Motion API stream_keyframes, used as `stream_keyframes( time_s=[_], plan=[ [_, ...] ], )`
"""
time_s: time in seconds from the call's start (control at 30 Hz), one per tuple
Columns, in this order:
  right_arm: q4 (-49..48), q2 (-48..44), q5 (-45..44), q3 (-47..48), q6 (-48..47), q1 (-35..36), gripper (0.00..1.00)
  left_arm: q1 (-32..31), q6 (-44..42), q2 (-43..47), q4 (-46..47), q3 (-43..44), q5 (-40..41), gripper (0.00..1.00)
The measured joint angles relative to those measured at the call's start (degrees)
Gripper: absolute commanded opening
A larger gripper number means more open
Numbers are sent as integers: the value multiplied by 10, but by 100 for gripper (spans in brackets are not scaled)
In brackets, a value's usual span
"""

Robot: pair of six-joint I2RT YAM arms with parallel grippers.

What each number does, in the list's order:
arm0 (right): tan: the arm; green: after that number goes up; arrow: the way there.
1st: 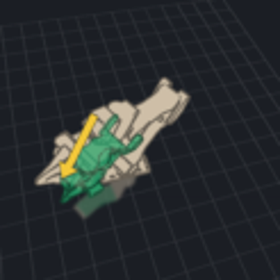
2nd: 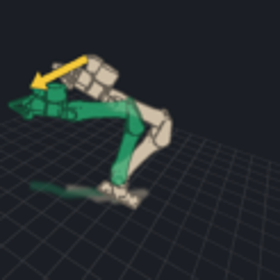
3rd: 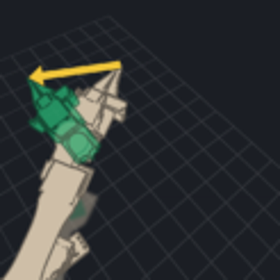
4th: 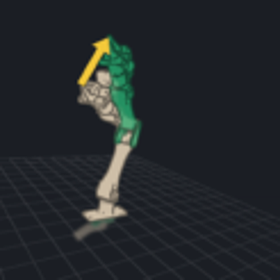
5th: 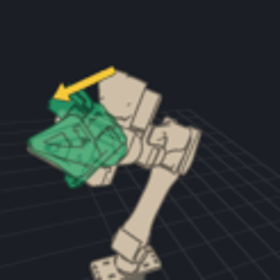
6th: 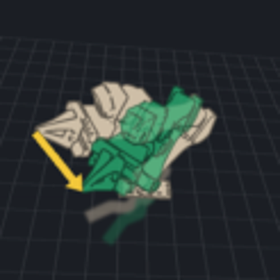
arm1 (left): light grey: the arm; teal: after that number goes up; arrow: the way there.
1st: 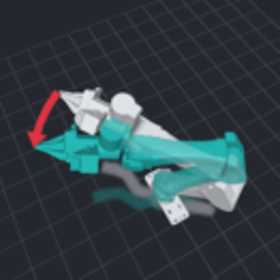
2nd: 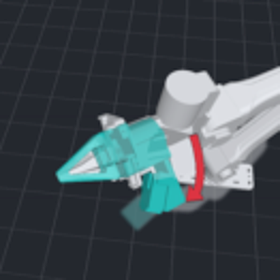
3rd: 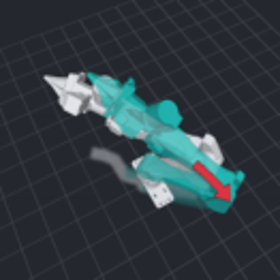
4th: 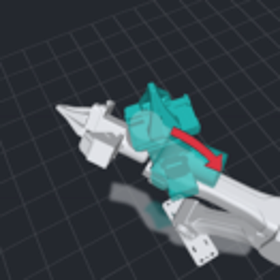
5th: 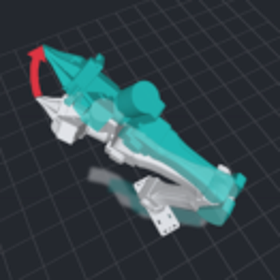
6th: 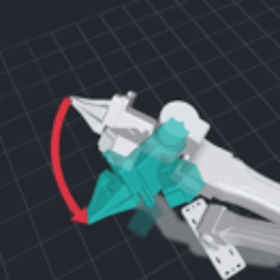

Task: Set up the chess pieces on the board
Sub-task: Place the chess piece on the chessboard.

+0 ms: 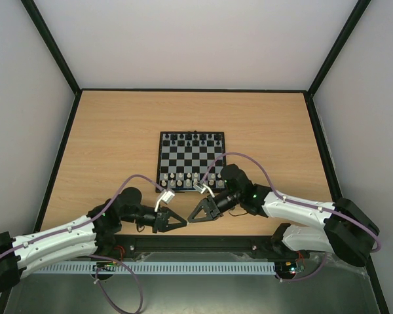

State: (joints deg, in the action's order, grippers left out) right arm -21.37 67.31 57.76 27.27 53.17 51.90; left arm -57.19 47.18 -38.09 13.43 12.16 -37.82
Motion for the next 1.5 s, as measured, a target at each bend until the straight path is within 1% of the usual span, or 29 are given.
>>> stream_keyframes(
  time_s=[0.17, 0.23, 0.37, 0.53, 0.8, 1.03, 1.13, 1.33, 1.43, 1.5],
  plan=[
    [0, 0, -2, 0, -1, 3, 12, 2, 0, -2, 1, 0, -6, 6],
    [1, 0, -2, 0, -2, 3, 11, 3, 0, -3, 1, 0, -8, 7],
    [1, 0, -6, 0, -2, 4, 11, 7, 2, -3, 0, 0, -10, 16],
    [1, 0, -13, 0, -4, 6, 11, 20, 8, 1, -3, 0, -9, 24],
    [5, -16, -19, 0, -10, 9, 11, 59, 5, 33, -42, 2, -6, 43],
    [14, -36, -29, 0, -19, 5, 11, 87, -2, 34, -80, 40, 0, 58],
    [26, -46, -31, 0, -24, 2, 11, 90, -5, 30, -81, 51, 6, 67],
    [42, -61, -37, 0, -31, -3, 11, 101, 5, 28, -89, 58, 22, 89],
    [45, -64, -39, 0, -31, -5, 11, 105, 11, 29, -93, 63, 30, 97],
    [47, -65, -40, 0, -32, -7, 11, 106, 19, 30, -94, 69, 36, 99]
  ],
)
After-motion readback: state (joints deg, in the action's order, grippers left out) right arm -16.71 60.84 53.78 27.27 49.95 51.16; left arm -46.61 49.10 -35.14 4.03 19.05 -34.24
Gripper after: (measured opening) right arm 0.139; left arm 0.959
